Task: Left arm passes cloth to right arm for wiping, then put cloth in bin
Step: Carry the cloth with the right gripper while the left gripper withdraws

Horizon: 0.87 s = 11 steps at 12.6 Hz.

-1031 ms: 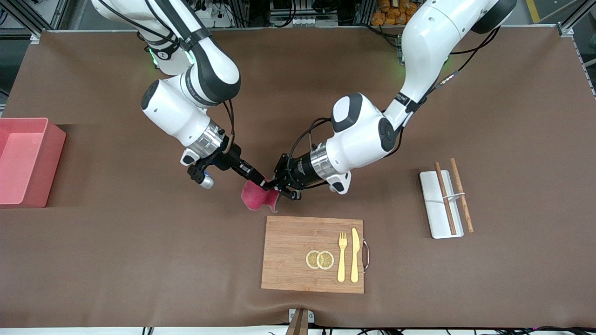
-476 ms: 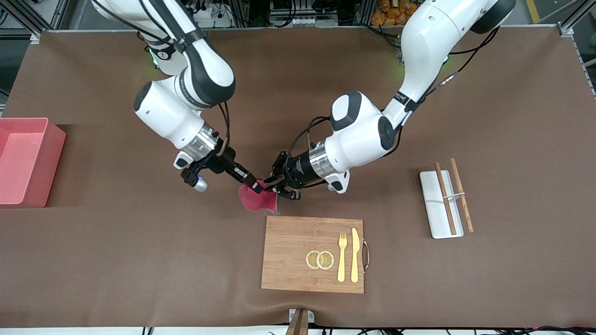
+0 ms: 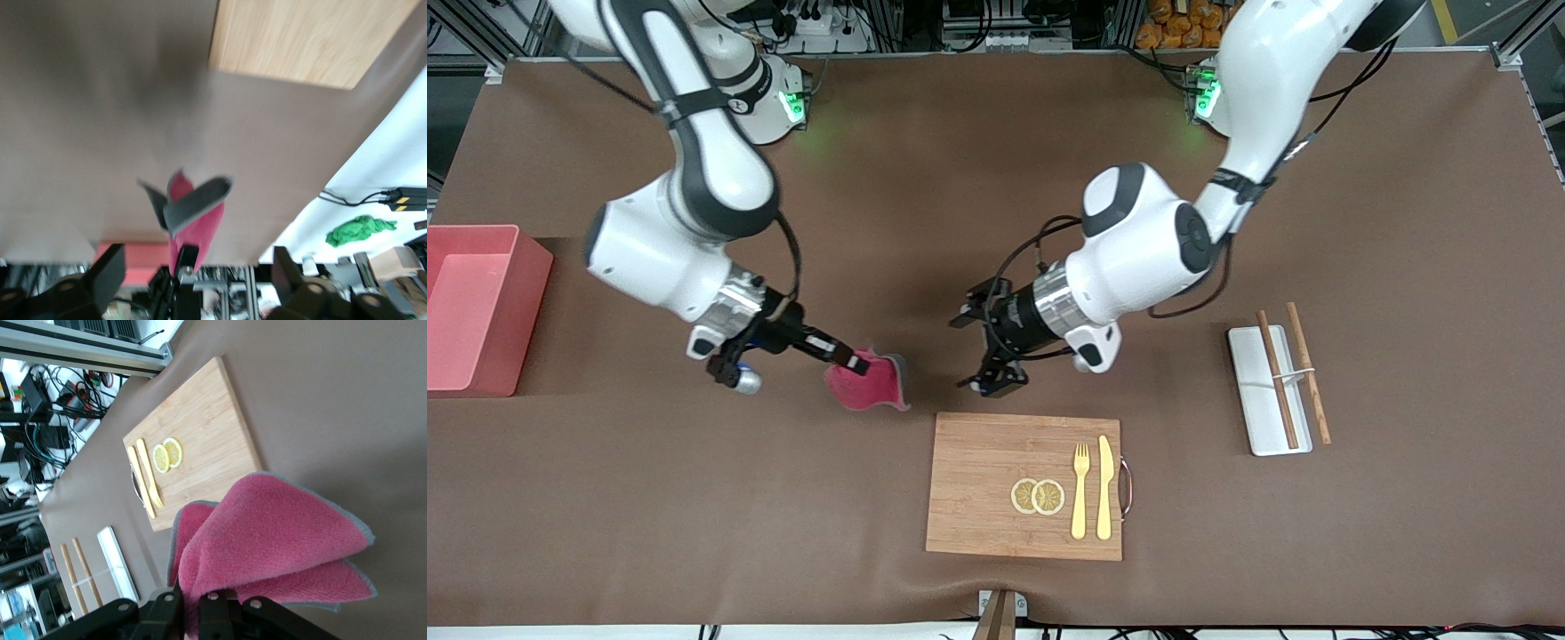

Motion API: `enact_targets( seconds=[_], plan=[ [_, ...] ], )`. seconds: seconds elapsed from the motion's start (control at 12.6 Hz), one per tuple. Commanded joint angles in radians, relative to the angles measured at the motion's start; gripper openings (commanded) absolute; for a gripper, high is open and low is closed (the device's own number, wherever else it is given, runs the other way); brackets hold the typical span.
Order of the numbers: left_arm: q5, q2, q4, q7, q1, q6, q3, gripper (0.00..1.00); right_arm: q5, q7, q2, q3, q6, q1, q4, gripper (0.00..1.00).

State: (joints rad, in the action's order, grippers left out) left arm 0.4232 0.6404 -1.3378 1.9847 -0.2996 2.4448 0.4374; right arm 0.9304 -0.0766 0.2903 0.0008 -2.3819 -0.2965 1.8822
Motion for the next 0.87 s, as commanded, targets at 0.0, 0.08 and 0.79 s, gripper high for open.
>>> enact_targets(
  seconds=[0.0, 0.08, 0.79],
  plan=[
    [-0.121, -0.074, -0.02, -0.033, 0.081, -0.149, 0.001, 1.0, -0.063, 0.11, -0.019, 0.013, 0.143, 0.12, 0.003, 0.0],
    [-0.138, -0.093, -0.02, -0.088, 0.123, -0.214, 0.006, 1.0, -0.178, 0.112, -0.019, 0.015, 0.197, 0.163, -0.014, 0.0],
    [-0.45, -0.261, -0.021, -1.005, 0.432, -0.669, -0.003, 1.0, -0.771, 0.294, -0.019, 0.015, 0.616, 0.399, -0.212, 0.0]
  ],
)
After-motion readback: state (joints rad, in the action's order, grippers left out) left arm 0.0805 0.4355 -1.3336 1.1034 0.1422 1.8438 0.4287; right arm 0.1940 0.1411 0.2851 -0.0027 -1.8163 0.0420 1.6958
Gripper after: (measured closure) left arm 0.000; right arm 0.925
